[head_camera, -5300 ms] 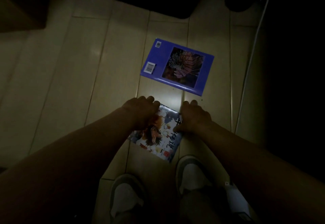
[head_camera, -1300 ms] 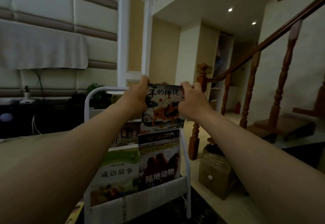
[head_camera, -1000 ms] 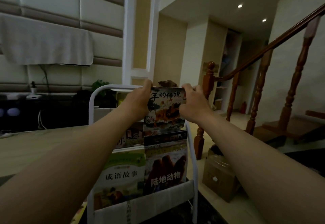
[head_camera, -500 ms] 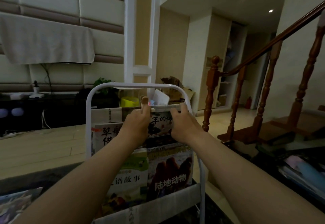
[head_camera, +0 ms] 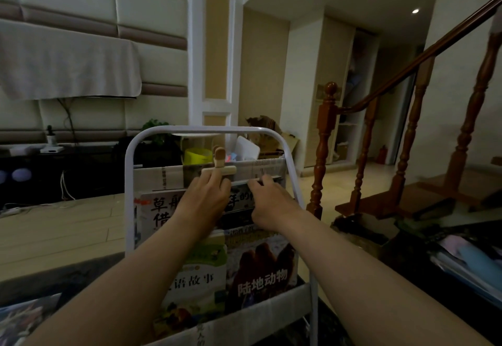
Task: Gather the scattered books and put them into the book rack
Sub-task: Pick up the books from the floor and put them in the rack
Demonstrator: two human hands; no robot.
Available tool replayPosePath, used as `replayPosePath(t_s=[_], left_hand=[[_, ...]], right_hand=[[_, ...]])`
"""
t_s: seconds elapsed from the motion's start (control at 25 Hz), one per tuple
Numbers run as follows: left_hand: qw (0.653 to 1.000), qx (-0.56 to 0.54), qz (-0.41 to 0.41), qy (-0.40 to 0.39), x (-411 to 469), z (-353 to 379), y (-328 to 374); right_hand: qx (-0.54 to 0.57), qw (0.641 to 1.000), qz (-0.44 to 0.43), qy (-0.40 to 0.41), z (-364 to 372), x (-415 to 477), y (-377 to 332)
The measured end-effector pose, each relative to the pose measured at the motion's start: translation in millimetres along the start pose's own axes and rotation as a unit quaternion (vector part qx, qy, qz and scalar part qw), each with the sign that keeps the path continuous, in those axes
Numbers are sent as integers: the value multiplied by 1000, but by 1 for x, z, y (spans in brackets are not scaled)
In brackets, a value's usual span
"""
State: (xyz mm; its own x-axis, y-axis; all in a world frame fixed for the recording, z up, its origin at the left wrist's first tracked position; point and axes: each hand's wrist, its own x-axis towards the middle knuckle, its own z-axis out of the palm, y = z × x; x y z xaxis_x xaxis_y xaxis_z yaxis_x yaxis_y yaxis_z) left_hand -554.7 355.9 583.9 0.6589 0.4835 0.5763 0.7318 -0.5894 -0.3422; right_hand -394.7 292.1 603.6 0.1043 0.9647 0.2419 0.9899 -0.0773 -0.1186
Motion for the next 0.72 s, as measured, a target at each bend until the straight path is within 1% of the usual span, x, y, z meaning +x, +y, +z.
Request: replayPosePath(t_s=[0.16, 0.36, 0.44, 0.48, 0.64, 0.72], left_hand=[[999, 28, 21, -17, 1, -1, -1], [996, 52, 58, -42, 7, -9, -5], [992, 62, 78, -71, 10, -18, -4], [992, 59, 84, -70, 11, -21, -3], [994, 41, 71, -67, 22, -36, 6], [997, 8, 57, -55, 33, -50, 21]], right_hand=[[-3, 1000, 3, -16, -1, -1, 3], [-38, 999, -3, -26, 2, -8, 5], [-49, 998, -6, -34, 1, -11, 10], [-47, 998, -6, -32, -1, -14, 13], [-30, 999, -4, -13, -14, -28, 34], [-32, 999, -1, 4, -25, -40, 47]])
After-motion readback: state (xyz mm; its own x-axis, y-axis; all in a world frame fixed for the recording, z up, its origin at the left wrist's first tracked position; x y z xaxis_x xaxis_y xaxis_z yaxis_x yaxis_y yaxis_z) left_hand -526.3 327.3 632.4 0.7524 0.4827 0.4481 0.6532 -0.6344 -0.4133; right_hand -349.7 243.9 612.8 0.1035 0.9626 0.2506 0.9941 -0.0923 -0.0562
